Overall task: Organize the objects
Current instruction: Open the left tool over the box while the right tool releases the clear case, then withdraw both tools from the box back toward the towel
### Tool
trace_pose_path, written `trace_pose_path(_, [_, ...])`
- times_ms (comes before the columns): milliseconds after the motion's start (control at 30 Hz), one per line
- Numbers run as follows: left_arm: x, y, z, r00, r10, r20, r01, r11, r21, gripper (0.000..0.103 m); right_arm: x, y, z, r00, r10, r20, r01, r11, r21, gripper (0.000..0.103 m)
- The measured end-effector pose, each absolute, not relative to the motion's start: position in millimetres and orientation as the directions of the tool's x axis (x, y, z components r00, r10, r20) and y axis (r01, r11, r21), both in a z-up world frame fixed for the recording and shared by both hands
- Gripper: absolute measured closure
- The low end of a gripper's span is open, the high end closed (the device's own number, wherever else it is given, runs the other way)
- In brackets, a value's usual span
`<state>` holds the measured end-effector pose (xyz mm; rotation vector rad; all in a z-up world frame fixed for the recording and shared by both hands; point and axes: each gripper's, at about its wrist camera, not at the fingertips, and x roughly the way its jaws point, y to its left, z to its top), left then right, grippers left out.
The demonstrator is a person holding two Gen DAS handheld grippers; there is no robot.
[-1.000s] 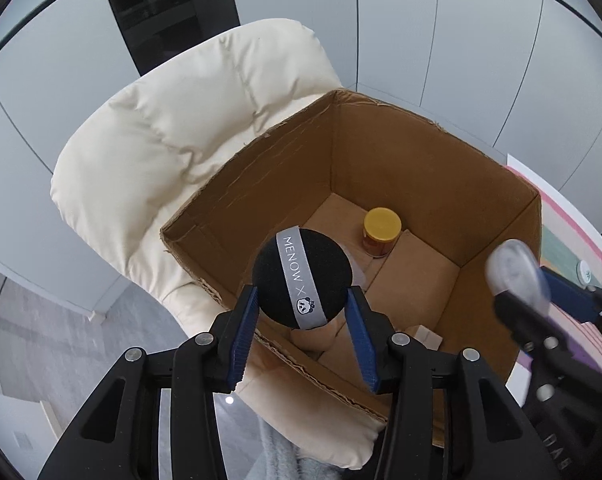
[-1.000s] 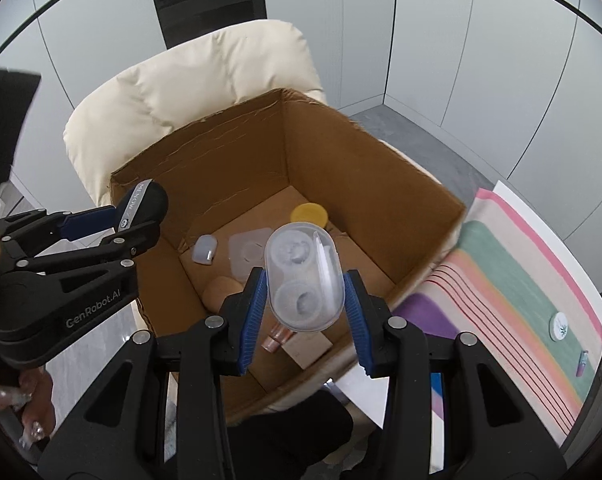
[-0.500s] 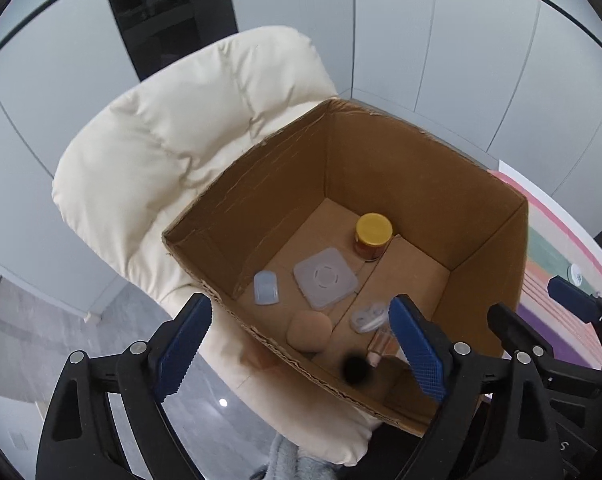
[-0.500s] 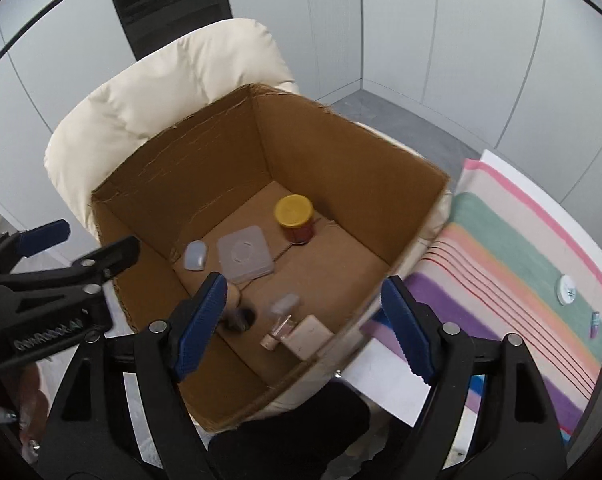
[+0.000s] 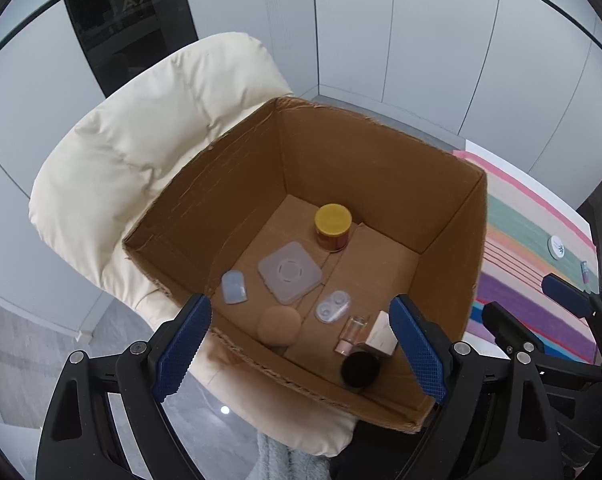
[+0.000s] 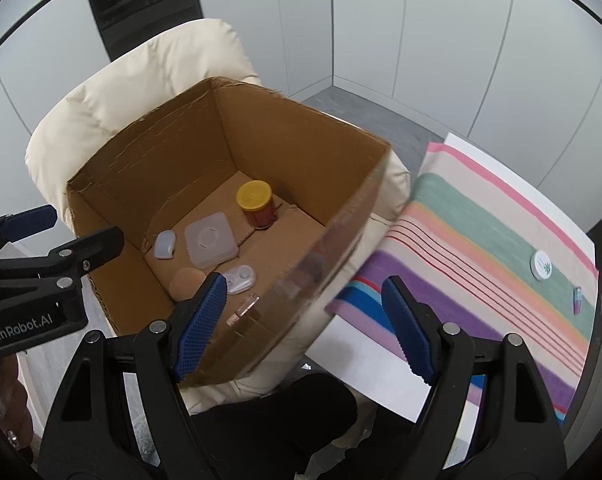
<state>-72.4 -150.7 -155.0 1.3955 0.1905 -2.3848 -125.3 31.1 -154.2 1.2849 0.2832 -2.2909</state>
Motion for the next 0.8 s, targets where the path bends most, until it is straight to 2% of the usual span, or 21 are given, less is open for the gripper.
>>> trace_pose_path(267, [-91.4,-117.6,-154.4,-0.463,-0.223,-0.858,0.323,-0.944,0.071,0.012,-133.2,70.4,-149.8,-0.460,-0.289,-0.840,0.444,-0.894,0.064,0.021])
trace_pose_path(800, [-141.1,-2.3,-152.0,-0.511,-0.123,-0.850,0.101,-0.991,0.083,0.012,-143.4,197.9,-142.9,-0.519,-0.170,-0.838,0.234,-0.971,0.052,0.021])
